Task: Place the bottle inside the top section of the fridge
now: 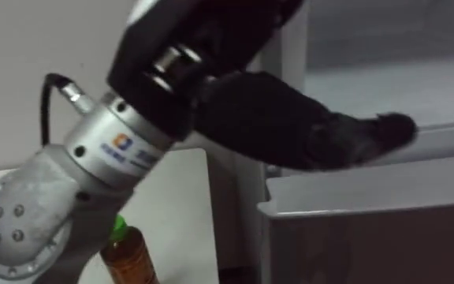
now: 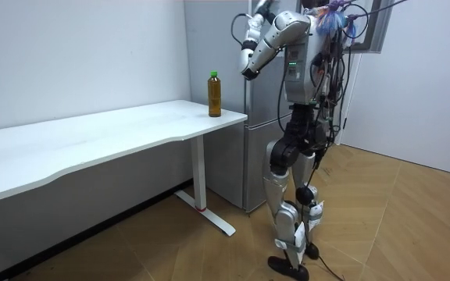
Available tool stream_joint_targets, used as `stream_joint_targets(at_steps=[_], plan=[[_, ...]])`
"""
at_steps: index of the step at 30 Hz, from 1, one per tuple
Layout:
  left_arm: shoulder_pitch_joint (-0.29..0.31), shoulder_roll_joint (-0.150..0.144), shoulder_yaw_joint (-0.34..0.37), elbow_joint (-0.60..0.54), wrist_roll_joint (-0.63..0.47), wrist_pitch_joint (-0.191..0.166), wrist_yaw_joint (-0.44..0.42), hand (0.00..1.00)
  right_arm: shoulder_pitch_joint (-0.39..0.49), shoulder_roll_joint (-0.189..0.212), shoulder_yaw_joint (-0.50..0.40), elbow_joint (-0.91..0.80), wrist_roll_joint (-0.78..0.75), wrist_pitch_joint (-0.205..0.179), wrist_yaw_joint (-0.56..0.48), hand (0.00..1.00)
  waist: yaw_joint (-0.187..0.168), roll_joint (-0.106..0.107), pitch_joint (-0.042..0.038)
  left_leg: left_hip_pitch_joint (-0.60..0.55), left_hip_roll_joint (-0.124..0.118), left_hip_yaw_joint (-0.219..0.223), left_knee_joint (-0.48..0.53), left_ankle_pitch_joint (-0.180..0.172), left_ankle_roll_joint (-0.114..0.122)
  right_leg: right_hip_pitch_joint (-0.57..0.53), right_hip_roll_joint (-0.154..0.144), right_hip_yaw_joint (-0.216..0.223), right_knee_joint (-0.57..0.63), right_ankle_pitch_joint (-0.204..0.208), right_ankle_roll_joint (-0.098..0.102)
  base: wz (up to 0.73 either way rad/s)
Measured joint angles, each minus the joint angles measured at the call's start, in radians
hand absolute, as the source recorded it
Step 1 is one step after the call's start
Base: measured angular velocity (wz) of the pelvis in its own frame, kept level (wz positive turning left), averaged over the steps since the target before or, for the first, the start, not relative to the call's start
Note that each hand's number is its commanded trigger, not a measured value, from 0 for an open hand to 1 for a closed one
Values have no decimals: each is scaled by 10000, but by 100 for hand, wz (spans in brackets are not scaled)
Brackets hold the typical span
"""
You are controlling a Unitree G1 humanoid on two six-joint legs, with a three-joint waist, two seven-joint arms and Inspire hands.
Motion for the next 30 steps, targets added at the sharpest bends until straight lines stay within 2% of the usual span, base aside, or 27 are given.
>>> stream_joint_targets(at_steps=[1,3,5,7,9,11,15,17,21,23,24,26,29,30], plan=[[183,7,415,-107,9,-2,277,0,77,41,-160,-60,-122,2,35,0,85,-7,1,17,-16,-183,0,0,0,76,-16,-155,-2,0,0,34],[285,16,908,-154,8,-3,623,0,169,67,-263,-61,-135,1,63,0,184,-30,-4,20,-23,-236,-1,0,0,139,-41,-338,3,-1,2,29],[354,41,1465,-219,58,-44,902,0,269,67,-335,-69,-128,-65,76,0,451,-37,-1,27,-42,-346,-1,1,2,188,-54,-439,-1,-5,8,14],[355,68,2203,-217,104,-302,1434,0,378,68,-364,-81,-87,-105,79,0,590,-58,8,61,-66,-519,-2,5,9,287,-72,-521,2,-27,45,19],[512,74,2824,-218,38,-610,1782,0,495,123,-479,-163,-88,-129,66,0,914,-110,44,125,-72,-522,-10,8,13,344,-76,-569,-1,-50,74,0],[1238,177,3788,-174,32,-1016,2211,0,671,291,-834,-173,-183,-200,42,0,1007,-118,44,171,-132,-714,0,8,14,454,-124,-693,-1,-169,59,17],[2292,188,5167,-149,22,-1116,2748,0,919,467,-1306,-257,-152,-191,62,0,1305,-261,108,149,-220,-845,52,16,29,462,-194,-831,3,-341,14,15],[3442,161,6059,-23,34,-1450,3022,0,1138,513,-1532,-383,-139,-202,135,0,1364,-294,72,116,-245,-966,110,16,29,490,-211,-919,3,-390,13,17],[4832,89,6710,571,50,-1542,3600,0,1279,505,-1691,-433,-78,-176,170,0,1600,-292,67,132,-250,-1020,129,16,28,554,-213,-963,10,-394,10,5],[6037,-241,6811,1198,-11,-1595,3953,0,1402,522,-1699,-806,-68,-182,50,0,1541,-180,80,144,-284,-1098,181,15,29,621,-243,-1104,9,-403,27,11],[6248,-393,6773,1348,-61,-1567,4067,0,1419,521,-1698,-838,-83,-182,24,0,1523,-158,71,130,-302,-1161,190,15,29,625,-269,-1196,10,-414,39,25],[7079,-961,6722,2052,-393,-1545,4418,0,1424,530,-1698,-991,-172,-124,-82,0,1482,-158,57,101,-358,-1266,179,31,57,627,-312,-1296,44,-464,68,19],[7986,-1412,6667,2837,-819,-1506,5012,0,1447,551,-1672,-1166,-177,-79,-113,0,1477,-219,69,109,-369,-1372,179,31,57,686,-318,-1337,18,-471,74,6],[8114,-1477,6649,2941,-892,-1507,5148,0,1446,555,-1671,-1175,-171,-77,-123,0,1484,-241,72,95,-373,-1406,179,31,57,682,-319,-1339,15,-473,75,12]])
